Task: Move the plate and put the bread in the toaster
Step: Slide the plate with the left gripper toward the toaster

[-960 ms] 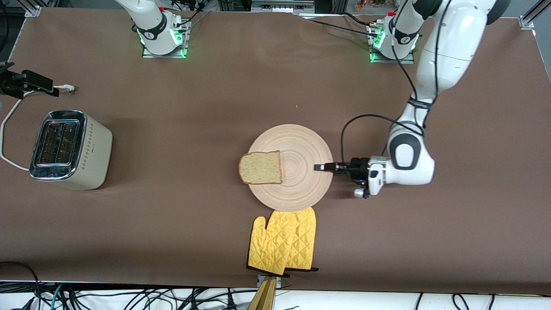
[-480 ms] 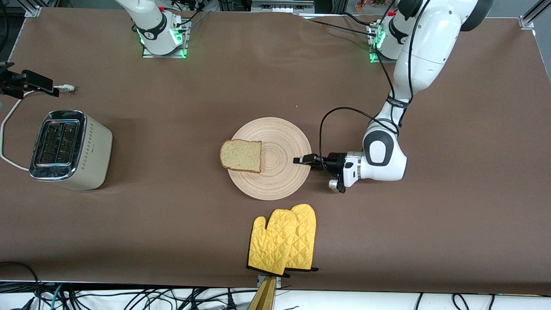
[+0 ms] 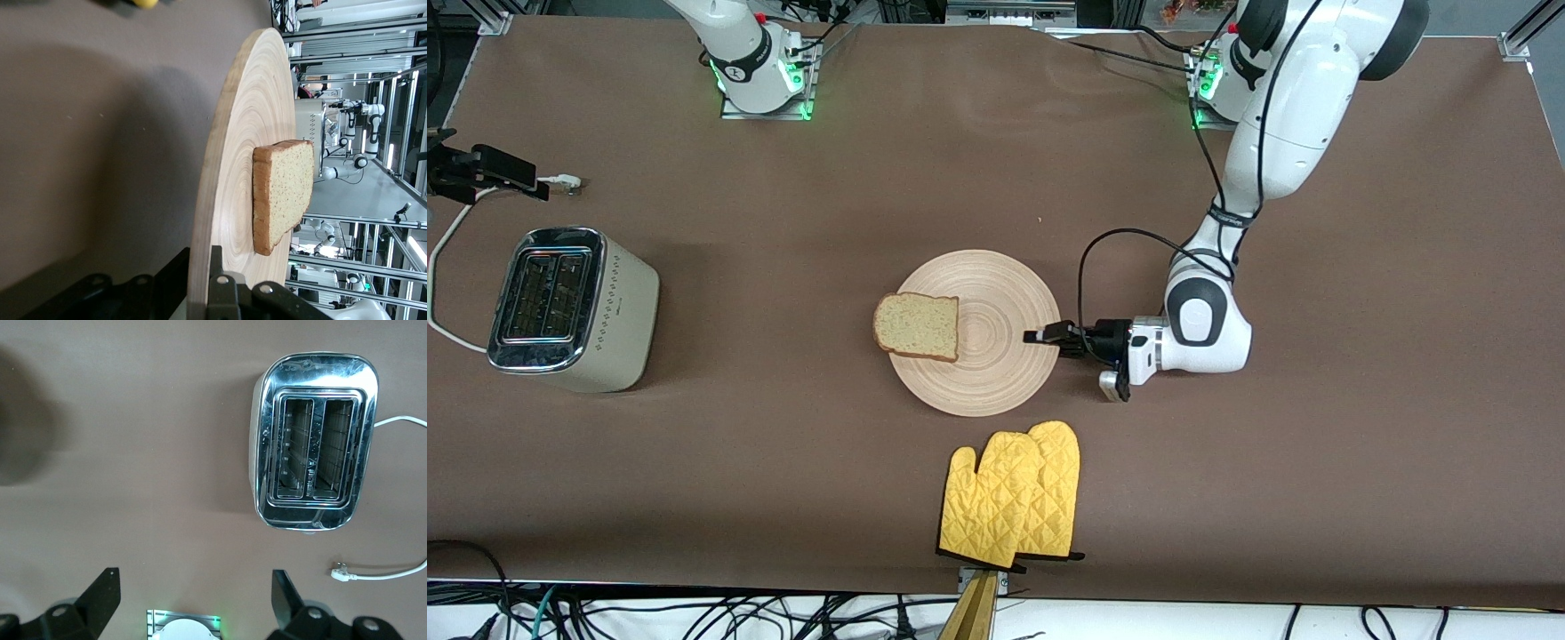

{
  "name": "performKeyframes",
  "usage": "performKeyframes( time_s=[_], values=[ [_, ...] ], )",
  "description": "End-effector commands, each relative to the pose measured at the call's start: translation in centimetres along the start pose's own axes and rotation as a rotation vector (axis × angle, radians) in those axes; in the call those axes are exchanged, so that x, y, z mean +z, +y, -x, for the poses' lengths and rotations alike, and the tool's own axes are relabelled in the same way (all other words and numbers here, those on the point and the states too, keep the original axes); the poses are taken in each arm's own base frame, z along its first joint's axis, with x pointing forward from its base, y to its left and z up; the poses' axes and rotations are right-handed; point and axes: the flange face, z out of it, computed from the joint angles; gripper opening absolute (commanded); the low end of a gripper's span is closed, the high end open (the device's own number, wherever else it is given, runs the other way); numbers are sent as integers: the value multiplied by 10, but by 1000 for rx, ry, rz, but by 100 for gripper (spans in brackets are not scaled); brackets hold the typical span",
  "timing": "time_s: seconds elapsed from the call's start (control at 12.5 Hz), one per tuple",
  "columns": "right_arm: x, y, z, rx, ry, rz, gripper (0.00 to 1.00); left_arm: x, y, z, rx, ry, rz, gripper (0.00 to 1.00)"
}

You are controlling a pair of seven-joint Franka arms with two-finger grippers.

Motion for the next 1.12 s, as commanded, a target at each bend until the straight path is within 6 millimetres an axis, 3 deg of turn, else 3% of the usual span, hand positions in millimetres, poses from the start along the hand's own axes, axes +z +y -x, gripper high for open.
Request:
performKeyframes(
  time_s=[0.0, 0.72, 1.04],
  values=[
    [-2, 0, 3, 0, 0, -17, 100, 18, 6, -4, 6, 18, 26, 0],
    [-1, 3, 2, 5, -5, -18, 100, 19, -1, 1, -69, 28, 28, 4],
    [-1, 3, 2, 5, -3, -18, 100, 18, -6, 4, -73, 20, 19, 26]
  ],
)
